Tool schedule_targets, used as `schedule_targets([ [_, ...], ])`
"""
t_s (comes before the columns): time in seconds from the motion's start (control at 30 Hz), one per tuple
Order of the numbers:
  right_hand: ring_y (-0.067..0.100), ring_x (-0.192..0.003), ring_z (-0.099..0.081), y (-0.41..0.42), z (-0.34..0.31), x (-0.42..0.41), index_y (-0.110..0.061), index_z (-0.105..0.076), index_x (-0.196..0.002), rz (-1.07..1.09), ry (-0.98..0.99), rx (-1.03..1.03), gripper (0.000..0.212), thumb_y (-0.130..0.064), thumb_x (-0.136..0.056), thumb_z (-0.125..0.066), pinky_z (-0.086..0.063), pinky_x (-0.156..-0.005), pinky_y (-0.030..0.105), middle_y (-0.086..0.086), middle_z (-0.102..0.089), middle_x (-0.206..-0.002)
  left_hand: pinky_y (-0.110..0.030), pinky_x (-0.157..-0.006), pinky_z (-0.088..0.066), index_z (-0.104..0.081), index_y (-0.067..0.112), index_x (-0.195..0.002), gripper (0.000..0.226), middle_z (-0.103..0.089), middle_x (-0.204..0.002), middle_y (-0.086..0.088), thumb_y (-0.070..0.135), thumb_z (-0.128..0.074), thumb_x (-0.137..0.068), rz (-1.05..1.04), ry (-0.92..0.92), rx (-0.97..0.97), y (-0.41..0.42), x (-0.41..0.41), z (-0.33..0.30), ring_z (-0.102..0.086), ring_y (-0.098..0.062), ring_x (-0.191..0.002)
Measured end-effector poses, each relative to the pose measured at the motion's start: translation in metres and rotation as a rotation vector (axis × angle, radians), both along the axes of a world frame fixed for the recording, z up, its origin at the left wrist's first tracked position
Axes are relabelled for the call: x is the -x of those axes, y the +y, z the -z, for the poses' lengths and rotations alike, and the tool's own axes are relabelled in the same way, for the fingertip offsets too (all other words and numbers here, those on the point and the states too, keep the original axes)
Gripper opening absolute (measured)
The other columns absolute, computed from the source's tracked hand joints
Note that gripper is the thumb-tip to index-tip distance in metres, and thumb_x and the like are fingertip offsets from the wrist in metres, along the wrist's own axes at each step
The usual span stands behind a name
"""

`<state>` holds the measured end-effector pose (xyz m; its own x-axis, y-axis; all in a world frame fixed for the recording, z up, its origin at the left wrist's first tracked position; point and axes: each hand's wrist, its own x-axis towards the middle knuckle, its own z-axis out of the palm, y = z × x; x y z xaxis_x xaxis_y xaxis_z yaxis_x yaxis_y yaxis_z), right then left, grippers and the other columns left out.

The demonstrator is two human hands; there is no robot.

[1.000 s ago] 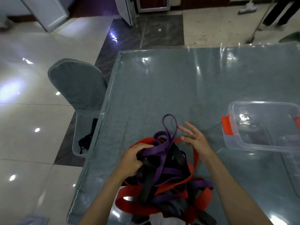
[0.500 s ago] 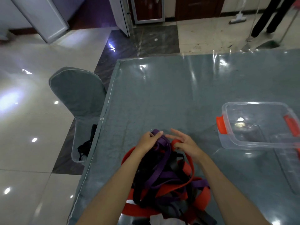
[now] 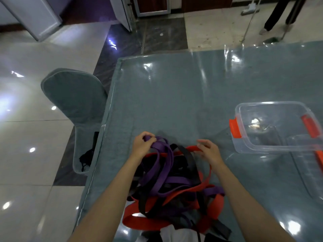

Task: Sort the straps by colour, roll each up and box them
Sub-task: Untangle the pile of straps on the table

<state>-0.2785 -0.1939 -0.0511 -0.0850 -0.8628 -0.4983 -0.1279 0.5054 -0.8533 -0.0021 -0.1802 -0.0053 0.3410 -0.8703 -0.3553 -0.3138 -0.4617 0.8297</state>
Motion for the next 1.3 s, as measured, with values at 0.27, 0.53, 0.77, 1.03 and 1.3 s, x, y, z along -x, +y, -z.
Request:
schedule_targets([
  [0.27,0.019,-0.081,-0.065,0.011,0.016,0.015,0.002,-0.075,-0.112,-0.240,0.167,-0.091,0.028,-0.018,-0.094,-0.078,-0.052,-0.080,0.036,0.009,-0.073,-0.086,-0.026,-0.093,-0.052,-0.071,0.021,-0.119,0.034,-0.069,-0.111,0.007,0.001,-0.071,-0.092,-0.097,0.110,0.007,0.030,-0.035,-0.008,-0.064,-0.010,-0.102],
  [0.53,0.021,-0.081,-0.061,0.010,-0.003,0.007,0.006,-0.078,-0.099,-0.212,0.124,-0.108,0.016,-0.009,-0.093,-0.077,-0.048,-0.074,0.032,0.013,-0.072,-0.085,-0.014,-0.089,-0.049,-0.073,0.008,-0.128,0.028,-0.072,-0.126,-0.008,0.007,-0.062,-0.103,0.113,0.145,-0.122,0.059,0.003,-0.009,-0.065,-0.019,-0.116],
  [0.77,0.017,-0.063,-0.067,-0.026,-0.045,-0.006,-0.009,-0.074,-0.103,0.096,-0.343,-0.219,0.014,-0.010,-0.090,-0.079,-0.053,-0.057,0.027,0.008,-0.076,-0.082,-0.048,-0.113,-0.042,-0.068,0.038,-0.133,0.030,-0.066,-0.139,0.012,0.043,-0.052,-0.107,0.627,-0.277,-0.139,0.062,0.037,0.002,-0.058,-0.017,-0.134],
  [1.03,0.015,-0.068,-0.064,-0.036,-0.064,-0.016,-0.015,-0.071,-0.125,-0.100,-0.431,-0.104,0.041,-0.013,-0.086,-0.084,-0.053,-0.059,0.028,0.012,-0.067,-0.095,-0.045,-0.108,-0.046,-0.063,0.036,-0.137,0.044,-0.065,-0.138,0.009,0.056,-0.063,-0.098,0.653,-0.453,-0.077,0.049,0.067,-0.006,-0.059,-0.018,-0.131],
  [1.3,0.011,-0.062,-0.062,-0.028,-0.038,-0.018,-0.002,-0.070,-0.117,-0.002,-0.132,-0.013,0.028,-0.005,-0.090,-0.080,-0.053,-0.062,0.024,0.011,-0.070,-0.088,-0.023,-0.099,-0.053,-0.070,0.011,-0.107,0.025,-0.071,-0.109,-0.003,-0.009,-0.057,-0.098,0.165,0.090,-0.004,0.036,0.031,-0.006,-0.066,-0.018,-0.107],
])
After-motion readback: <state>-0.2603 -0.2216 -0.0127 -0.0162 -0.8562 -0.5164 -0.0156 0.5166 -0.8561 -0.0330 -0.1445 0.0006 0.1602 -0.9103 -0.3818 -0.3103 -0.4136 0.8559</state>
